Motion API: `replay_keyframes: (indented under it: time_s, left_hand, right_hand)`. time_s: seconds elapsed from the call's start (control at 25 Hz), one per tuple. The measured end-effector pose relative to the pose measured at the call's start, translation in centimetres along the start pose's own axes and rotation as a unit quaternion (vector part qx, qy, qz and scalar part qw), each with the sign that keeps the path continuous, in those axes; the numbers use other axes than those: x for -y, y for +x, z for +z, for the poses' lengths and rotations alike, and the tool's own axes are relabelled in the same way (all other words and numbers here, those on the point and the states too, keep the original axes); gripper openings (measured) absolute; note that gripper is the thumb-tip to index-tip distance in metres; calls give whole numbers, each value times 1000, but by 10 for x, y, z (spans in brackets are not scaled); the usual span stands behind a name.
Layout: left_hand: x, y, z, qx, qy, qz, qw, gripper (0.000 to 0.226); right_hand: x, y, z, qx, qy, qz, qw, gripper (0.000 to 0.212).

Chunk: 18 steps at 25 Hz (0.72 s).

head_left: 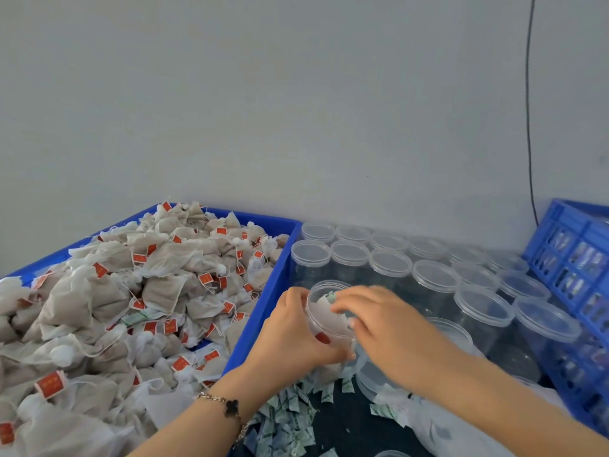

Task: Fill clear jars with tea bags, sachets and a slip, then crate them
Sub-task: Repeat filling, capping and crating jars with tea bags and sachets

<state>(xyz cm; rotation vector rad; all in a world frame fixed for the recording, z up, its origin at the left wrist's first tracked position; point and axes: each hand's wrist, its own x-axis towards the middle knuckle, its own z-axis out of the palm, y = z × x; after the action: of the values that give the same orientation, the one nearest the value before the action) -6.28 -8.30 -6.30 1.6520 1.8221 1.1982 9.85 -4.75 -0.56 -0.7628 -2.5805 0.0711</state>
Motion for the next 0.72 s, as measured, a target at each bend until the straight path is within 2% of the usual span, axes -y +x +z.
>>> replay_keyframes:
  time_s: [0.08, 0.2, 0.24, 0.32, 0.44, 0.48, 0.72]
  left_hand:
    - [0, 2, -1, -1, 9, 1, 1000, 77]
    - [2, 2, -2, 2, 28, 10, 1000, 74]
    - [3, 2, -1, -1, 33, 13, 999, 76]
    - [5, 1, -3, -16, 29, 9, 999, 82]
    - [5, 3, -4, -30, 1, 0, 1000, 88]
    - [4, 3, -5, -28, -5, 1, 1000, 88]
    - [-36, -3, -3, -22, -31, 46, 998, 93]
  right_hand:
    - [2, -6, 9, 7, 31, -22, 999, 30]
    - [-3, -2, 14, 68, -94, -43, 992, 59]
    - [-6, 1, 13, 86, -101, -42, 990, 61]
    - [-12, 3, 0, 89, -42, -29, 995, 50]
    - [-35, -19, -24, -28, -3, 19, 999, 34]
    - [-44, -29, -31, -38, -15, 48, 998, 30]
    - [-96, -101, -54, 69, -91, 173, 978, 24]
